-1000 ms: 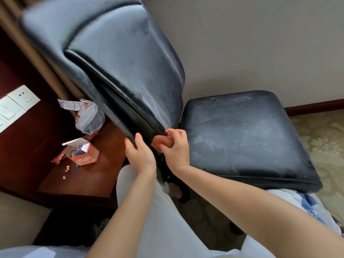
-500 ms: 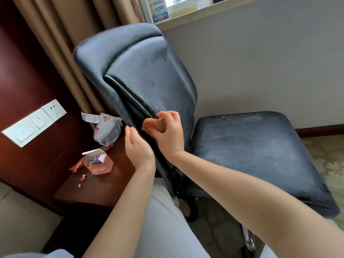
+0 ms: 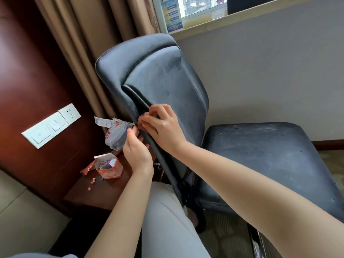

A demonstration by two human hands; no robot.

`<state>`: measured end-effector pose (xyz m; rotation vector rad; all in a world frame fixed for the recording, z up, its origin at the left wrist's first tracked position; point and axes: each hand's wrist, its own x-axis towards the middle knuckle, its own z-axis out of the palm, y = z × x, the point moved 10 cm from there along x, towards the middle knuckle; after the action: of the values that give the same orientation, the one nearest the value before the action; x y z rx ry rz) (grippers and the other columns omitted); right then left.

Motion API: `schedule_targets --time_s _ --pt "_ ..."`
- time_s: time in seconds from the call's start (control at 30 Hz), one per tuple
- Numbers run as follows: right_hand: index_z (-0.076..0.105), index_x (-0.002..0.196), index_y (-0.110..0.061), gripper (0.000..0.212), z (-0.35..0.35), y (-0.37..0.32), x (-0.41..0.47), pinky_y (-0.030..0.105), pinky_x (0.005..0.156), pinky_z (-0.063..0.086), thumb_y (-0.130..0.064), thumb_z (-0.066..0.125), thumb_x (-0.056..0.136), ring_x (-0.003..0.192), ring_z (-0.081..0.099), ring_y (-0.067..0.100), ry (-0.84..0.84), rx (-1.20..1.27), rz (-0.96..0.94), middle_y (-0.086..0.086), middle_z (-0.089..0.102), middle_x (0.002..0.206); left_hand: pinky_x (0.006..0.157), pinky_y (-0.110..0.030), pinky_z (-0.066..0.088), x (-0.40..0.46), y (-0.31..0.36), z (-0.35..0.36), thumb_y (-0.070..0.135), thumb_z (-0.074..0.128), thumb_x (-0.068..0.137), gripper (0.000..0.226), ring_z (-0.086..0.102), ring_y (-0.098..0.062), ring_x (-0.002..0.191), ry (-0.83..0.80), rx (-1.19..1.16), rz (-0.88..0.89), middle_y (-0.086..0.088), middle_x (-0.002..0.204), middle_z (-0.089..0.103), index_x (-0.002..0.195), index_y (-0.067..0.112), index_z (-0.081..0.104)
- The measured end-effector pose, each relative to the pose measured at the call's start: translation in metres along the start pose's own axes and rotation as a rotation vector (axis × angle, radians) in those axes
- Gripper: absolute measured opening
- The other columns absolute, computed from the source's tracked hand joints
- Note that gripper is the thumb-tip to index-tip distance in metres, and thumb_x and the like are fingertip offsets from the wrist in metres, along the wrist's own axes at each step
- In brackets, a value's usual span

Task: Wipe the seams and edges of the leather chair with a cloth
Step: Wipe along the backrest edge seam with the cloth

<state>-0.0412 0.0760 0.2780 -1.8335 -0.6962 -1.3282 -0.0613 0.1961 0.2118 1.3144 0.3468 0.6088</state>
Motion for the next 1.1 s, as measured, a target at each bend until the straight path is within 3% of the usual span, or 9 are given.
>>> schedule_targets --time_s 0.07,0.2,0.33,0.5,0.7,0.8,0.9,1.0,1.1 --pt "0.073 0.09 -0.015 0.015 0.003 -0.003 -0.027 0.037 0.085 0.043 -0.024 0.062 0.086 0.106 0.045 0.023 -0.066 -0.088 -0.133 0.003 0.059 0.106 0.098 -0.034 0.046 0.001 0.0 -0.002 0.032 0.029 0.101 0.042 0.058 -0.013 0.113 -0.008 0.009 -0.003 -0.001 0.126 0.061 0.129 0.015 0.057" --pt "0.071 0.096 -0.015 0.015 0.009 -0.004 -0.047 0.036 0.095 0.037 -0.019 0.06 0.088 0.112 0.041 0.023 -0.134 -0.135 -0.271 -0.002 0.043 0.116 0.1 -0.035 0.046 0.006 0.0 -0.004 0.031 0.03 0.101 0.044 0.06 -0.016 0.111 -0.001 -0.01 -0.003 -0.005 0.124 0.063 0.126 0.01 0.058" --pt "0.07 0.095 -0.01 0.012 0.01 -0.009 -0.012 0.037 0.083 0.046 -0.012 0.06 0.087 0.104 0.043 0.025 -0.102 -0.113 -0.258 0.002 0.041 0.112 0.098 -0.032 0.046 0.011 0.009 -0.004 0.029 0.032 0.1 0.039 0.061 -0.015 0.109 0.026 -0.023 0.005 -0.006 0.119 0.064 0.121 0.012 0.061" --pt "0.07 0.089 -0.009 0.011 0.006 -0.012 0.022 0.033 0.077 0.046 -0.015 0.061 0.086 0.097 0.043 0.025 -0.067 -0.061 -0.228 0.002 0.041 0.108 0.101 -0.039 0.046 0.022 0.026 0.002 0.029 0.044 0.096 0.023 0.061 -0.016 0.106 0.09 -0.035 0.051 0.002 0.105 0.067 0.095 0.024 0.066" --pt "0.071 0.087 -0.005 0.025 0.005 -0.015 0.074 0.035 0.073 0.046 -0.025 0.055 0.087 0.086 0.051 0.033 0.026 0.03 -0.028 0.016 0.06 0.092 0.096 -0.047 0.048 0.03 0.032 -0.001 0.032 0.046 0.096 0.03 0.064 -0.024 0.098 0.183 -0.041 0.059 0.003 0.089 0.067 0.072 0.025 0.063" --pt "0.072 0.088 -0.008 0.019 0.005 -0.007 0.057 0.03 0.075 0.043 -0.024 0.061 0.086 0.08 0.051 0.03 0.021 0.05 0.028 0.013 0.059 0.091 0.1 -0.04 0.046 0.026 0.029 0.0 0.026 0.046 0.096 0.026 0.062 -0.019 0.106 0.173 -0.05 0.091 0.004 0.102 0.068 0.091 0.021 0.07" --pt "0.071 0.086 -0.01 0.015 -0.004 -0.003 0.005 0.027 0.077 0.044 -0.021 0.063 0.088 0.084 0.046 0.025 -0.005 -0.016 -0.102 0.002 0.051 0.099 0.107 -0.033 0.039 0.009 0.016 -0.005 0.022 0.043 0.098 0.033 0.053 -0.013 0.12 0.179 0.056 0.16 -0.001 0.126 0.061 0.123 0.011 0.062" --pt "0.071 0.086 -0.011 0.015 -0.005 0.004 -0.027 0.03 0.077 0.048 -0.022 0.061 0.09 0.088 0.05 0.027 -0.095 -0.087 -0.16 0.001 0.052 0.102 0.108 -0.031 0.036 0.0 -0.01 -0.008 0.016 0.042 0.097 0.034 0.05 -0.013 0.123 0.15 0.126 0.14 -0.002 0.131 0.058 0.127 0.011 0.059" --pt "0.07 0.091 -0.012 0.022 -0.017 0.017 -0.038 0.029 0.073 0.049 -0.028 0.055 0.089 0.085 0.054 0.03 -0.143 -0.03 -0.001 0.007 0.059 0.095 0.101 -0.018 0.034 -0.015 -0.024 -0.011 0.01 0.044 0.095 0.034 0.051 -0.013 0.118 0.152 0.191 0.111 -0.002 0.128 0.057 0.124 0.01 0.061"
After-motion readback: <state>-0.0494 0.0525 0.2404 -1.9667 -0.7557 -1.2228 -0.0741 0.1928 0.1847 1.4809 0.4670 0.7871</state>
